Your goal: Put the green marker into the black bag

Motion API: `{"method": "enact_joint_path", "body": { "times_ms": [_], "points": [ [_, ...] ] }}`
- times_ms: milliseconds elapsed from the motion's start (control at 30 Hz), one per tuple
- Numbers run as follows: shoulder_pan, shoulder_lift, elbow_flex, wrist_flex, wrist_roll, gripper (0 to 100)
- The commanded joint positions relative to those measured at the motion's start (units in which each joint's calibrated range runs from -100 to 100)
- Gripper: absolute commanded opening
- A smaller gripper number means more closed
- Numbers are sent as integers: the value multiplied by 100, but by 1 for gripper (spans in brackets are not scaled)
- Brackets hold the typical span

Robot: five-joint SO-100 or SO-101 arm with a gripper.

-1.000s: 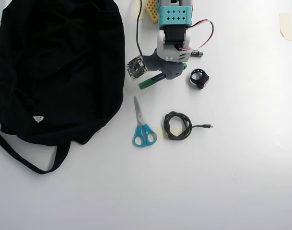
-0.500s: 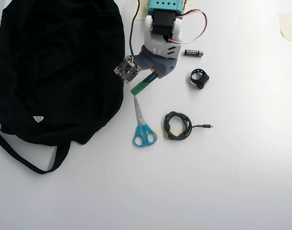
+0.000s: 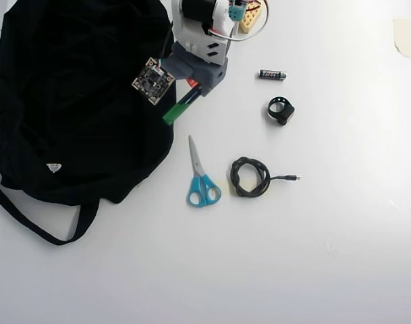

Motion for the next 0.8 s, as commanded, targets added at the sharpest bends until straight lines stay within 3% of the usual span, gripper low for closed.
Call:
{"method": "enact_joint_path", "body": {
  "times_ms": [0,433,567,767],
  "points": [
    [570,-278,-513,231,302,2],
    [2261,-145,-909,136,680,2],
    [3121,-87,-1043,-320,706,2],
    [3981,2087,-1627,-1647,706,2]
  ]
}}
